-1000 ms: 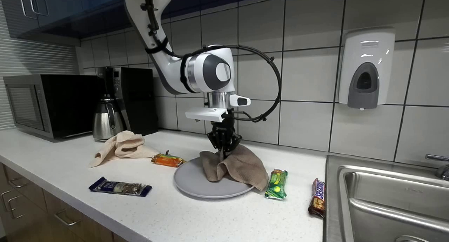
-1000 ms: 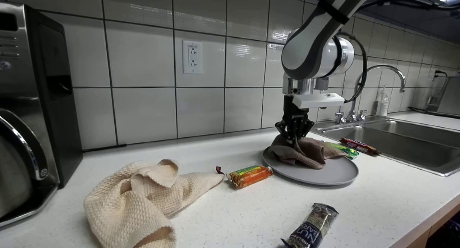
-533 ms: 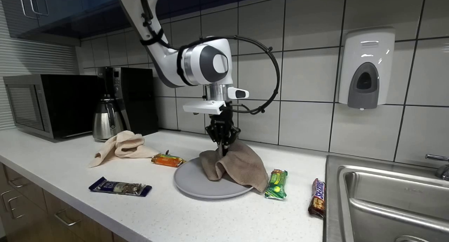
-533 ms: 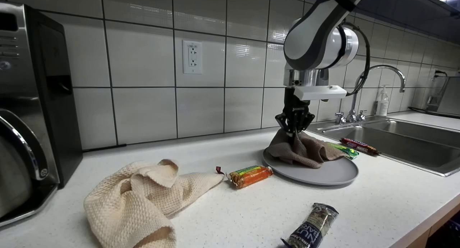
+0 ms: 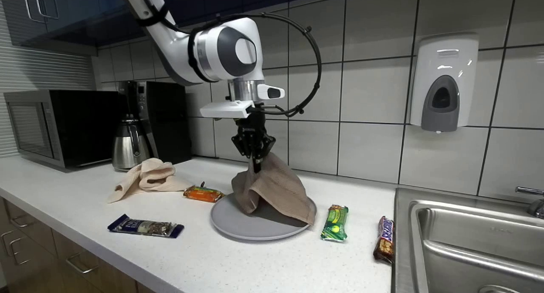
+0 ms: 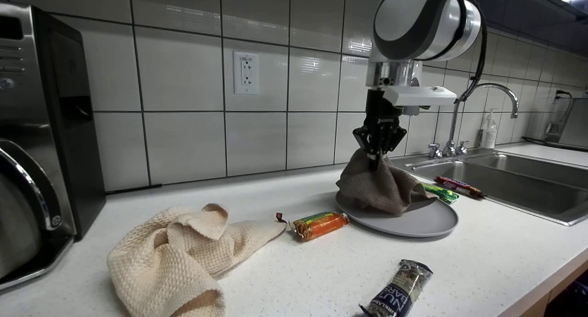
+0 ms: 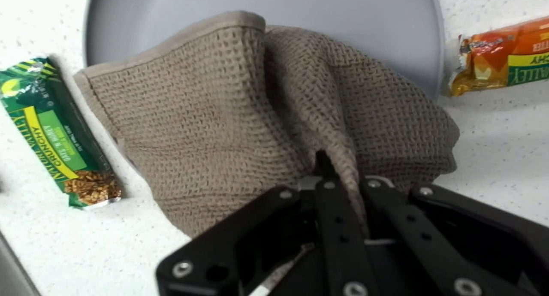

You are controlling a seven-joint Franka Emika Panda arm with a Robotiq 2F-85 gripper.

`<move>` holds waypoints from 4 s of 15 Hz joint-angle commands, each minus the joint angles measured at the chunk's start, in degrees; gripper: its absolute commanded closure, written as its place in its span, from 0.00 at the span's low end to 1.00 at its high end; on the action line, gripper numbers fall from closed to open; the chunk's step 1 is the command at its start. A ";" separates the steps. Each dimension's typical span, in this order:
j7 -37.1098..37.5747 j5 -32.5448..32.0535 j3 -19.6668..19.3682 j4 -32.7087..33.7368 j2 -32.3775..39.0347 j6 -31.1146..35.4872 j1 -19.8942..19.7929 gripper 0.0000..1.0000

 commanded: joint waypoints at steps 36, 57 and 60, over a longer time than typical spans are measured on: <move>1.82 -2.19 15.81 -1.20 -9.41 -1.42 12.48 0.99; 2.99 -5.03 18.23 7.27 1.03 -1.88 19.47 0.99; 3.24 -4.94 17.85 8.07 2.12 -1.60 19.58 0.62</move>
